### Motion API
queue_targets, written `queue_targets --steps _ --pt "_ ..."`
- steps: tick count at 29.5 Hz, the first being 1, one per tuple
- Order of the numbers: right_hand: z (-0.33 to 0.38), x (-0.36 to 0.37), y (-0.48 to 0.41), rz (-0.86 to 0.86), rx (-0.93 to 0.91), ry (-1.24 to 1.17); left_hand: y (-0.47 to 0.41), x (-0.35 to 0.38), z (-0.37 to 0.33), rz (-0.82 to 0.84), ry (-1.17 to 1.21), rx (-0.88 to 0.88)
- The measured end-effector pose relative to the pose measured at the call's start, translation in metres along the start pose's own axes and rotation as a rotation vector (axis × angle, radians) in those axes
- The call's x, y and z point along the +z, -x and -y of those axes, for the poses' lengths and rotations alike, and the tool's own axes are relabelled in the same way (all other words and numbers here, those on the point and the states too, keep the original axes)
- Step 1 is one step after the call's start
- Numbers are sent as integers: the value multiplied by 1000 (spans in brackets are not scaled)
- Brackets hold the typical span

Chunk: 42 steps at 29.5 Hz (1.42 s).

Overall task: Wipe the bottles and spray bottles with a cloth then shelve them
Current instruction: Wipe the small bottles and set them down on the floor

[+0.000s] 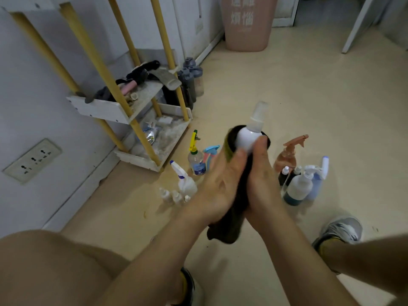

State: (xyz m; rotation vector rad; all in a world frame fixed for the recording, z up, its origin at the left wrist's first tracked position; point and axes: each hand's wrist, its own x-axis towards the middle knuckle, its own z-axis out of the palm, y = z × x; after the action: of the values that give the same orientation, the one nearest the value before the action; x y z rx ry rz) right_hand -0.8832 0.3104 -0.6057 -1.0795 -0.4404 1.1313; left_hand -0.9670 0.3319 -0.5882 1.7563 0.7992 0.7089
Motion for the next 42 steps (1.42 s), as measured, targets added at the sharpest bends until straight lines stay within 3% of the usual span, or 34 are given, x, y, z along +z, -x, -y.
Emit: queue_targets --steps 3,6,9,12,16,20,23,26,29,32,35,39,42 --pt "6 -12 -7 -138 -91 -70 1 10 3 41 -317 171" --pt "16 -11 -7 -190 -70 85 -12 7 -1 -152 -12 176" --pt "11 -2 -1 -101 -111 302 -28 6 -8 -352 -22 70" --pt "5 4 5 -68 -258 489 -36 6 -8 -341 51 -95" --pt "-5 6 9 83 -274 680 -50 -8 -3 -447 412 -382" --pt "-5 9 7 178 -196 650 -56 -7 -9 -647 280 -262" --pt "10 9 8 207 -88 451 -51 1 -4 -603 218 -78" --pt "9 7 4 143 -46 234 -39 15 14 -437 66 76" --pt "0 2 2 21 -41 79 -29 23 28 -253 -51 110" --pt "-7 -7 -2 24 -34 68 -26 22 35 -110 -201 113" --pt "-6 -8 -2 16 15 -90 -27 16 34 -18 -377 57" --pt "-2 -17 -9 16 103 -33 -13 -2 26 210 -202 -70" --pt "5 -25 -13 38 9 281 -12 -24 11 67 29 -126"
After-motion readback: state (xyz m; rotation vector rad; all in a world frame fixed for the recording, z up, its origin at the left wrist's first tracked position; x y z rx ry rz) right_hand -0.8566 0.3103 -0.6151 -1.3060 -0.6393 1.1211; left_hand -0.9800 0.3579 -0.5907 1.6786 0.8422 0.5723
